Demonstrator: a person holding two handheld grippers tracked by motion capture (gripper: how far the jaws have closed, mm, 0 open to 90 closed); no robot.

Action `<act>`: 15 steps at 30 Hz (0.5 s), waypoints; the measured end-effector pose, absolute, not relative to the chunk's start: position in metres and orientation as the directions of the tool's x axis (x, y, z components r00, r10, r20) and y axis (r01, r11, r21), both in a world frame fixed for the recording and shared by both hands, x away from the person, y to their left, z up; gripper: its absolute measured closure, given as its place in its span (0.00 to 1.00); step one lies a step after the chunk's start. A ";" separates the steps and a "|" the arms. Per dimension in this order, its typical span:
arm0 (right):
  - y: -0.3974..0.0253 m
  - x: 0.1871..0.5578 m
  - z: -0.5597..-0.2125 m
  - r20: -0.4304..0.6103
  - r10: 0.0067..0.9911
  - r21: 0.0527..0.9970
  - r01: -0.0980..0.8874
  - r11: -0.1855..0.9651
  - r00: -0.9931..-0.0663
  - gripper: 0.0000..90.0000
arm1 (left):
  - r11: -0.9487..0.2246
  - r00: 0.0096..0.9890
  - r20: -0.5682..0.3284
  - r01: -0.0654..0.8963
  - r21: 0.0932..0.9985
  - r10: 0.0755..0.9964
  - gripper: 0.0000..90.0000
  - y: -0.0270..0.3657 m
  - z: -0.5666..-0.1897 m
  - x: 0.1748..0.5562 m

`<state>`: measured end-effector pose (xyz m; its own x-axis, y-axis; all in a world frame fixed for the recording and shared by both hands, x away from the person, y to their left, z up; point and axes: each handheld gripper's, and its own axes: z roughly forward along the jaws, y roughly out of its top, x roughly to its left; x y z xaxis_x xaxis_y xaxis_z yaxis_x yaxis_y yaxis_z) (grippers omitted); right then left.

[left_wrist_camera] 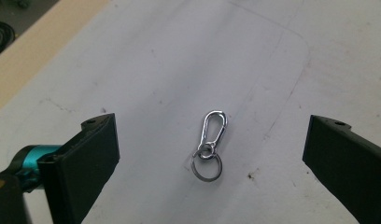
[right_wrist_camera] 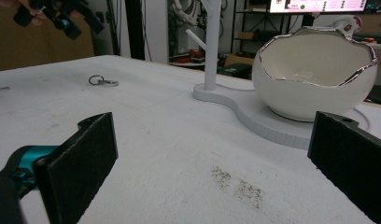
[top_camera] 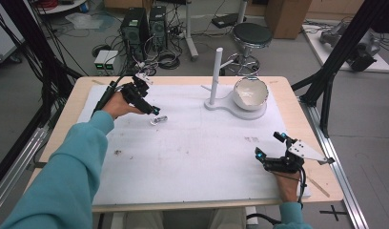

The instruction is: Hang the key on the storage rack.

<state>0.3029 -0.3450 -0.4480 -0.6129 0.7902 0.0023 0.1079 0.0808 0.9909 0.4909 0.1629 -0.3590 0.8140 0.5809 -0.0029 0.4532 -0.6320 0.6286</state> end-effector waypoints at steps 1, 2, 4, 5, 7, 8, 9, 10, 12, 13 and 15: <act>-0.345 0.303 -0.448 0.004 0.790 0.991 0.109 0.079 -0.612 0.01 | -0.641 0.812 -0.012 0.470 0.607 0.584 0.05 0.161 -0.365 0.494; -0.345 0.303 -0.448 0.003 0.791 0.991 0.108 0.080 -0.612 0.01 | -0.648 0.812 -0.011 0.475 0.595 0.584 0.05 0.160 -0.368 0.495; -0.345 0.303 -0.448 0.003 0.790 0.991 0.108 0.080 -0.613 0.01 | -0.651 0.810 -0.014 0.482 0.586 0.587 0.05 0.159 -0.371 0.496; -0.345 0.303 -0.448 0.004 0.790 0.991 0.109 0.079 -0.613 0.01 | -0.659 0.807 -0.017 0.493 0.568 0.590 0.05 0.158 -0.375 0.498; -0.345 0.303 -0.448 0.004 0.790 0.991 0.110 0.080 -0.614 0.01 | -0.664 0.805 -0.018 0.501 0.555 0.593 0.05 0.156 -0.380 0.501; -0.345 0.303 -0.448 0.005 0.789 0.991 0.111 0.079 -0.614 0.01 | -0.664 0.805 -0.018 0.501 0.555 0.593 0.05 0.156 -0.380 0.501; -0.345 0.303 -0.448 0.005 0.790 0.991 0.111 0.080 -0.614 0.01 | -0.670 0.802 -0.022 0.513 0.536 0.597 0.05 0.155 -0.384 0.502; -0.345 0.303 -0.448 0.004 0.790 0.991 0.111 0.080 -0.613 0.01 | -0.670 0.802 -0.022 0.513 0.536 0.597 0.05 0.155 -0.384 0.502; -0.345 0.303 -0.448 0.006 0.789 0.991 0.111 0.079 -0.614 0.01 | -0.674 0.800 -0.028 0.524 0.520 0.600 0.05 0.153 -0.388 0.504; -0.345 0.303 -0.448 0.006 0.789 0.991 0.111 0.079 -0.614 0.01 | -0.680 0.797 -0.031 0.535 0.502 0.604 0.05 0.152 -0.393 0.506; -0.345 0.303 -0.448 0.006 0.789 0.991 0.111 0.079 -0.614 0.01 | -0.687 0.796 -0.030 0.541 0.485 0.605 0.05 0.151 -0.396 0.507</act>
<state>0.3030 -0.3452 -0.4479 -0.6142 0.7891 0.0060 0.1111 0.0790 0.9907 0.5067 0.1509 -0.3964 0.7958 0.6048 -0.0302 0.5408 -0.6875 0.4847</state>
